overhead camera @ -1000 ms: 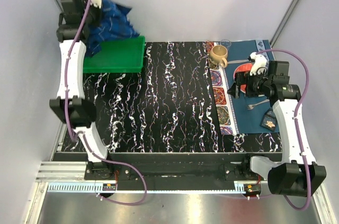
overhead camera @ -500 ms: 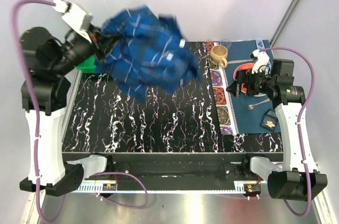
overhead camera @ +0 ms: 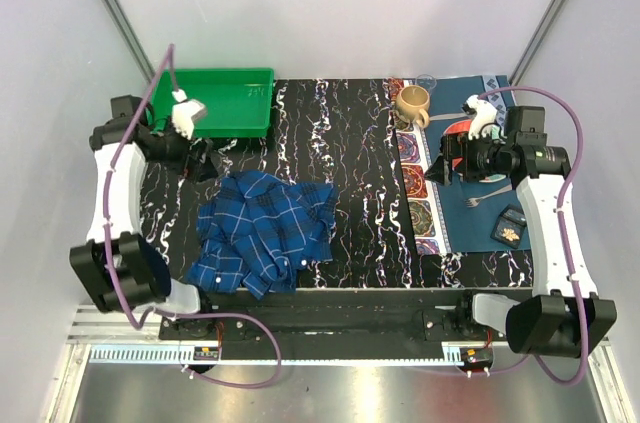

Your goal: Pin the brooch onto the clothing

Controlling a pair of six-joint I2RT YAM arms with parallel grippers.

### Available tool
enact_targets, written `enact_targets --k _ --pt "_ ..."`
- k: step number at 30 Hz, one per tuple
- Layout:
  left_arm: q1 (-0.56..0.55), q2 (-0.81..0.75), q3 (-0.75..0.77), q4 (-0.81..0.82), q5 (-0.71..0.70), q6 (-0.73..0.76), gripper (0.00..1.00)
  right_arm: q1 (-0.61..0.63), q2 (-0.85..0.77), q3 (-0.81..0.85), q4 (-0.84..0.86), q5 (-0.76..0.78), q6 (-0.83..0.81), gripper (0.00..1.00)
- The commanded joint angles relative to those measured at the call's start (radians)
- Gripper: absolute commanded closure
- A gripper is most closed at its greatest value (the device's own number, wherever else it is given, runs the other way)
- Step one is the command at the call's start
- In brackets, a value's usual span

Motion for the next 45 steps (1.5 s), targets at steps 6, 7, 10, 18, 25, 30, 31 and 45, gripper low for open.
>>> enact_targets --k 6,7,10,18,25,30,31,45 --pt "-0.454 -0.442 -0.372 -0.111 -0.101 0.513 0.01 -0.002 0.02 0.0 -0.008 -0.067 -0.011 0.0" --pt "-0.528 -0.459 -0.446 -0.108 -0.155 0.574 0.01 -0.002 0.022 -0.001 -0.008 -0.064 -0.014 0.0" --pt "-0.65 -0.515 -0.555 -0.055 -0.216 0.616 0.01 -0.002 0.016 -0.01 -0.008 -0.064 -0.016 0.0" --pt "-0.922 -0.418 -0.696 0.195 -0.448 0.514 0.05 -0.002 0.016 -0.003 -0.01 -0.074 -0.001 0.0" --pt "-1.012 -0.352 -0.596 0.288 -0.474 0.357 0.88 -0.002 -0.009 -0.01 -0.011 -0.054 -0.004 0.0" --pt "-0.739 -0.332 -0.224 0.338 -0.346 -0.02 1.0 -0.002 -0.014 -0.01 -0.008 -0.054 -0.004 0.0" --pt "-0.672 -0.319 -0.16 0.35 -0.314 -0.083 1.0 -0.002 -0.007 -0.009 -0.008 -0.057 -0.001 0.0" --pt "-0.979 -0.38 -0.04 0.085 -0.075 -0.075 1.0 -0.002 0.025 0.008 -0.008 -0.088 0.018 0.0"
